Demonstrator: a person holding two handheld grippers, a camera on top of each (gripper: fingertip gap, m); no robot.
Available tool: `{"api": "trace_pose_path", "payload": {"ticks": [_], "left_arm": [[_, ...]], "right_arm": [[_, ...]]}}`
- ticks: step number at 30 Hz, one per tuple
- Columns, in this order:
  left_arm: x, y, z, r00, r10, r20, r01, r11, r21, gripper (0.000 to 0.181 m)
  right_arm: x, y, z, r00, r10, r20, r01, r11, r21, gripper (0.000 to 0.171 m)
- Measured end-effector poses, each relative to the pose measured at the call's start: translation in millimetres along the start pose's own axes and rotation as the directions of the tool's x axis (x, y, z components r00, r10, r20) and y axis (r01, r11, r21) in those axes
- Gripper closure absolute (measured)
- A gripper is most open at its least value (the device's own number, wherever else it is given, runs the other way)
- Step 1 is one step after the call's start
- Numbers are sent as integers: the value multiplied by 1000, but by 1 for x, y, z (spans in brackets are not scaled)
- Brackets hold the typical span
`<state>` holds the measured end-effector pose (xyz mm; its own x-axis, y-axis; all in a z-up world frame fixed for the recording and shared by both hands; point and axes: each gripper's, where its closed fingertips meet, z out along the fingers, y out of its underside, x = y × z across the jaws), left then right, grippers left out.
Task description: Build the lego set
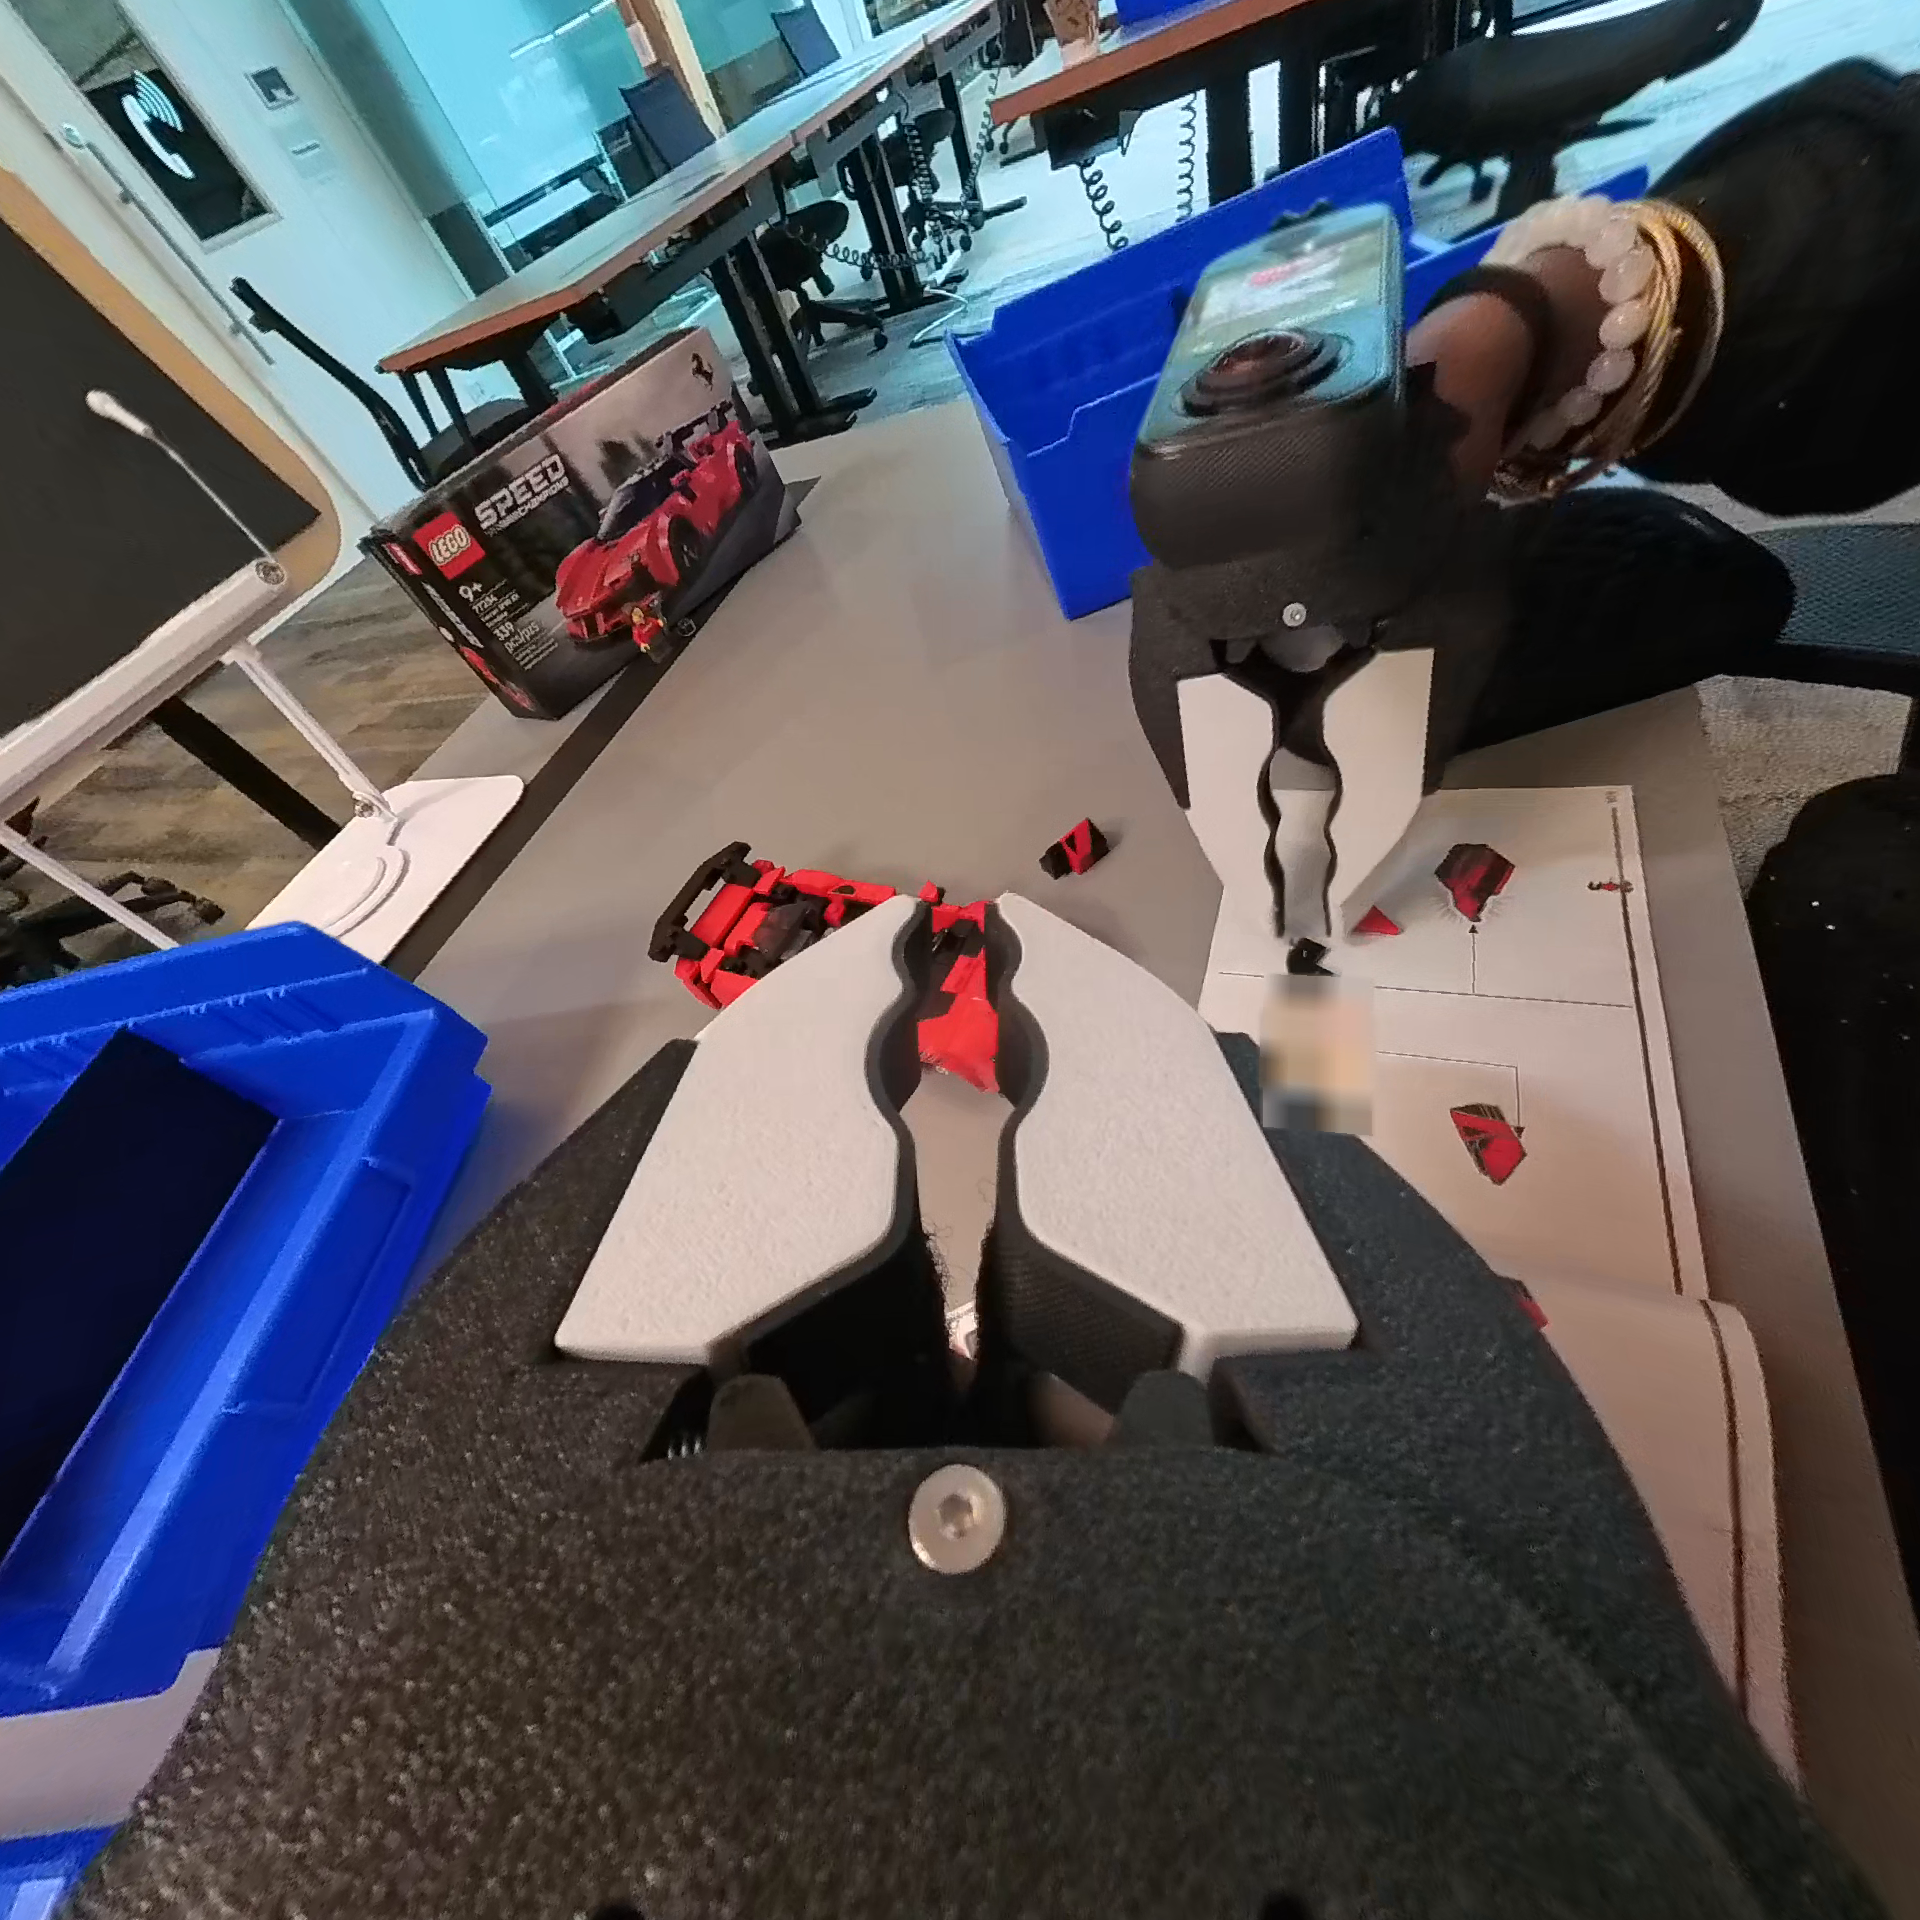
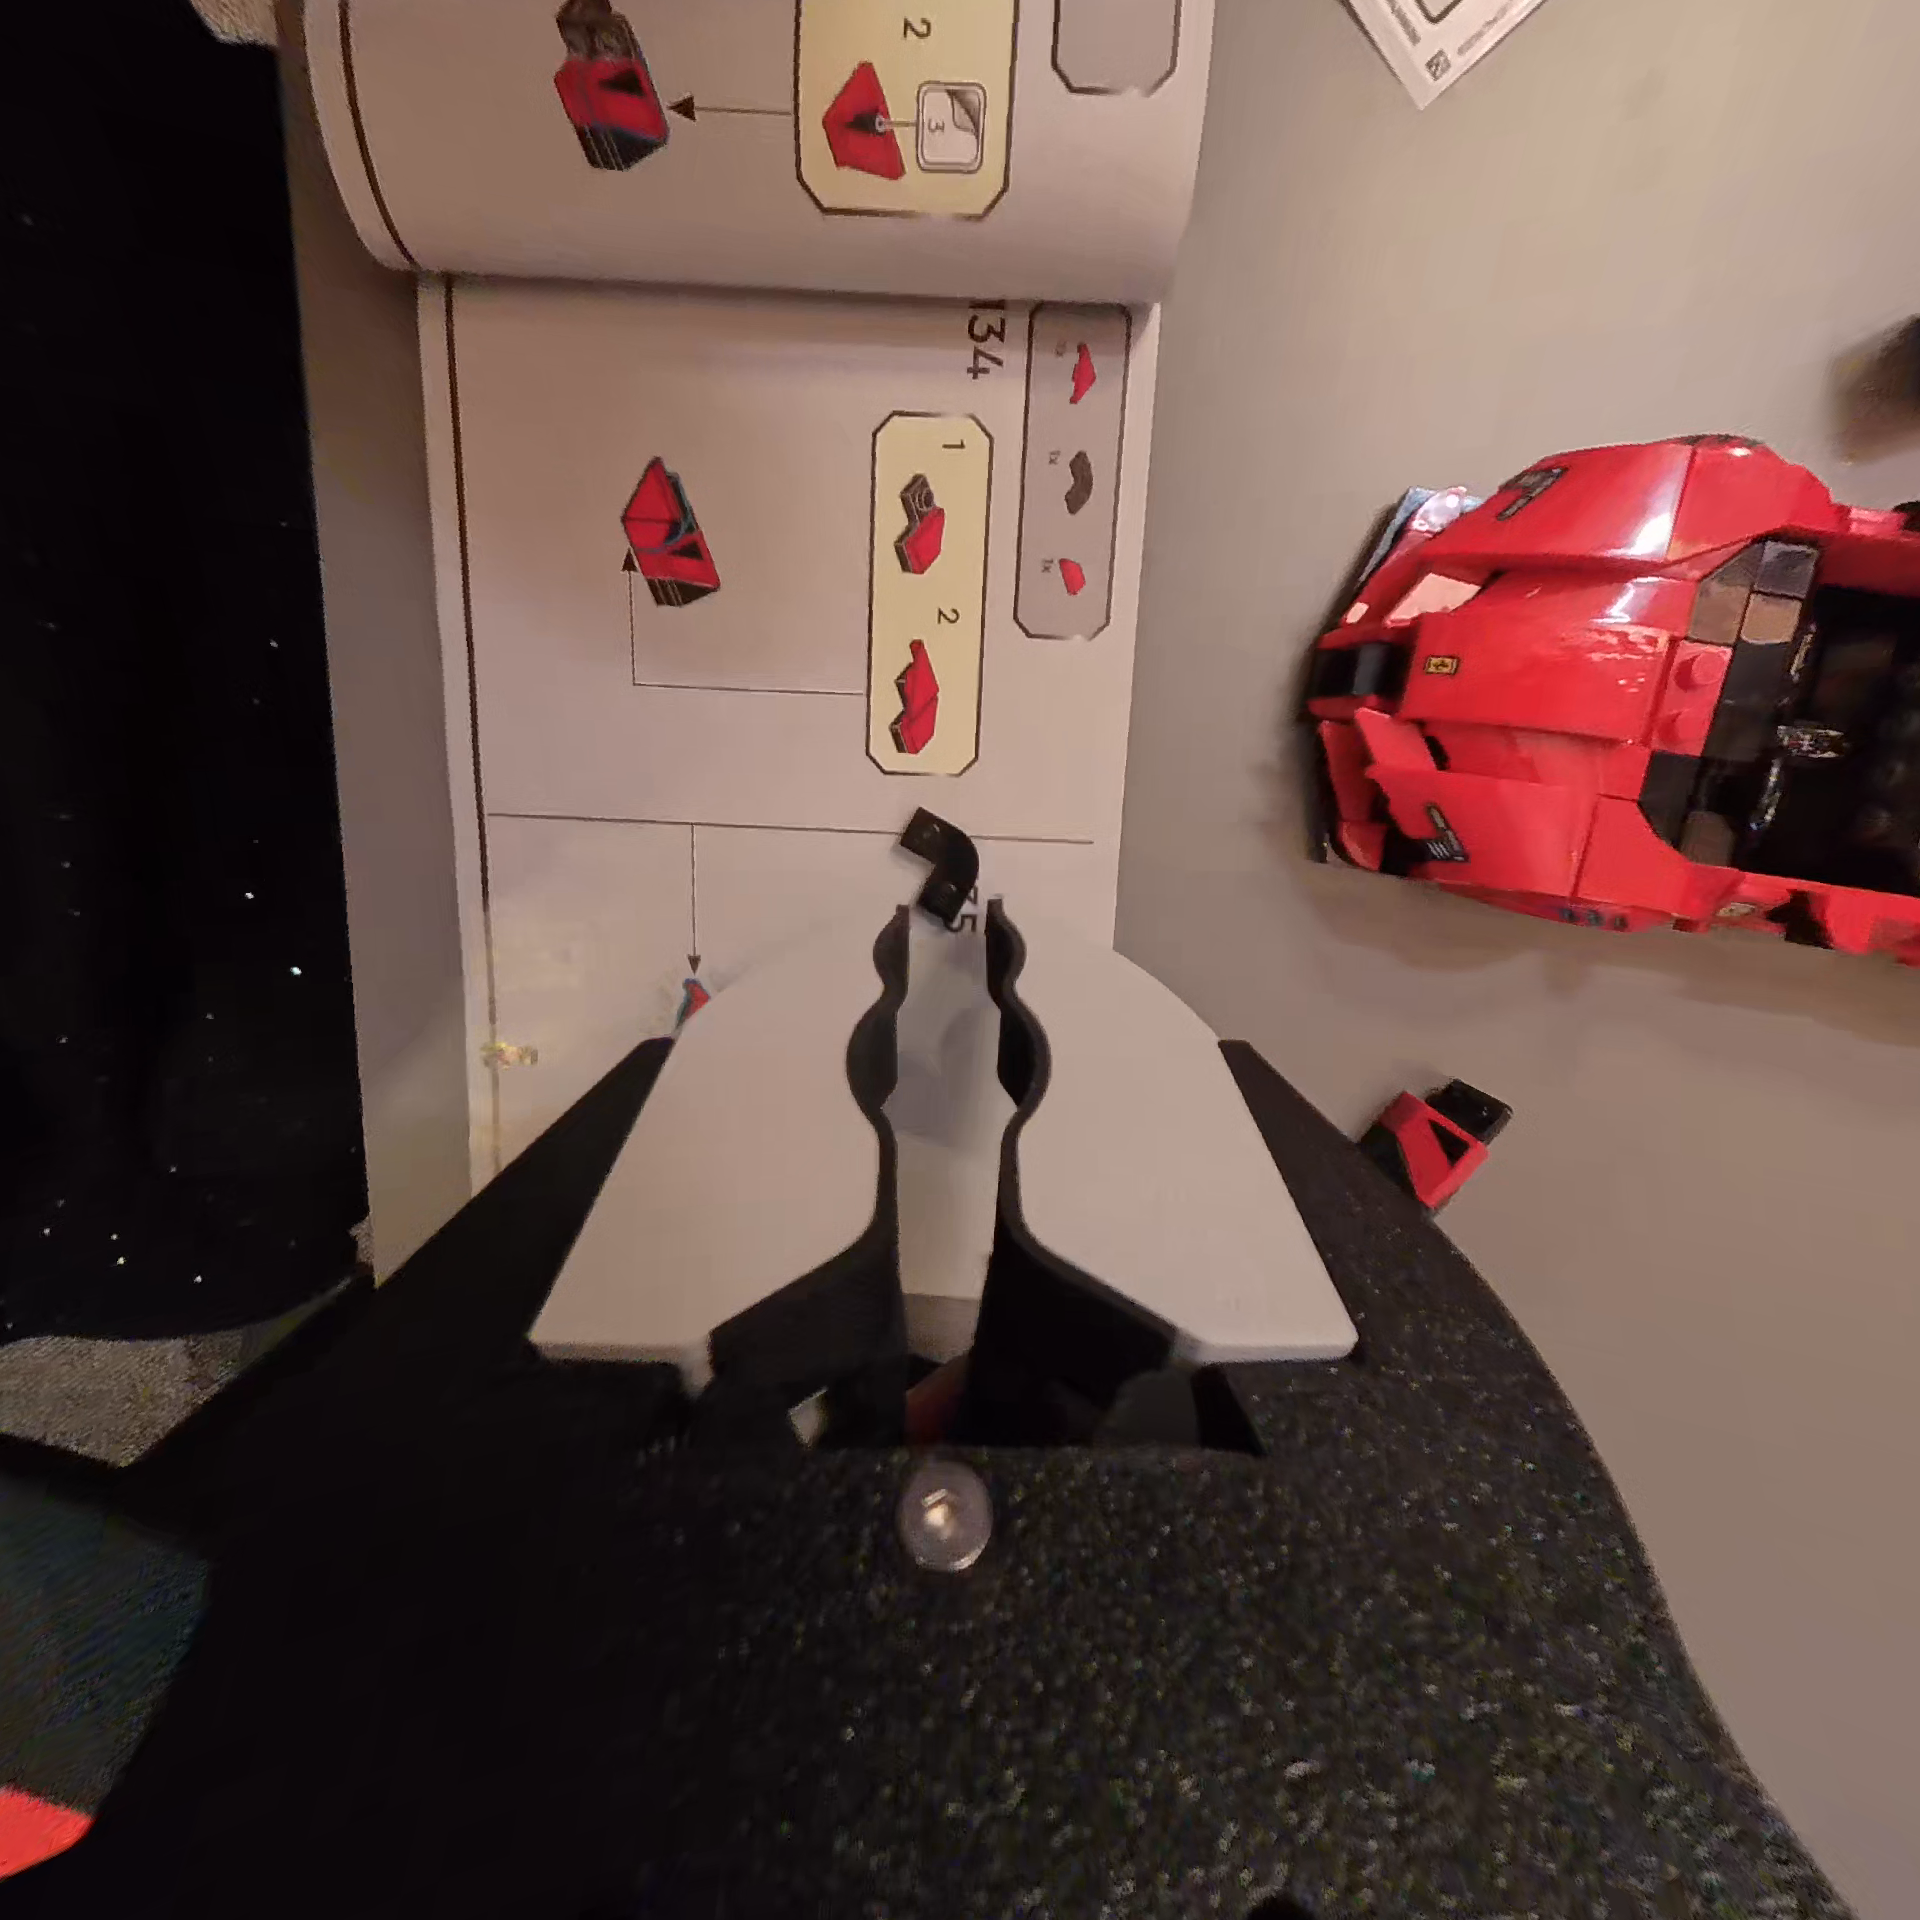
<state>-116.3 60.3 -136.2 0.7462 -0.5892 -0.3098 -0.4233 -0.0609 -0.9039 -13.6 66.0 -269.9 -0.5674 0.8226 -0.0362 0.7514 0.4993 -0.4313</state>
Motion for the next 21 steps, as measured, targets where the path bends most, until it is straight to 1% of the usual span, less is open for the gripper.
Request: {"api": "trace_pose_path", "payload": {"ticks": [2, 4, 8, 15, 21], "left_arm": [[2, -1, -1, 1000, 7, -2, -7, 1000, -5, 172], [4, -2, -2, 1000, 15, 2, -15, 1000, -11, 172], [7, -2, -5, 1000, 13, 4, -13, 1000, -10, 172], [11, 3, -7, 1000, 15, 0, -15, 1000, -21, 172], [12, 3, -9, 1000, 7, 1, -7, 1000, -15, 172]], "right_arm": [[-1, -2, 3, 1000, 13, 11, -13, 1000, 15, 153], [0, 0, 7, 1000, -3, 9, 2, 1000, 3, 155], [-1, -6, 5, 997, -75, 18, 74, 996, 40, 160], [3, -5, 8, 976, -218, 2, 218, 976, 24, 160], [-1, -9, 8, 941, -339, 19, 338, 941, 24, 161]]}}
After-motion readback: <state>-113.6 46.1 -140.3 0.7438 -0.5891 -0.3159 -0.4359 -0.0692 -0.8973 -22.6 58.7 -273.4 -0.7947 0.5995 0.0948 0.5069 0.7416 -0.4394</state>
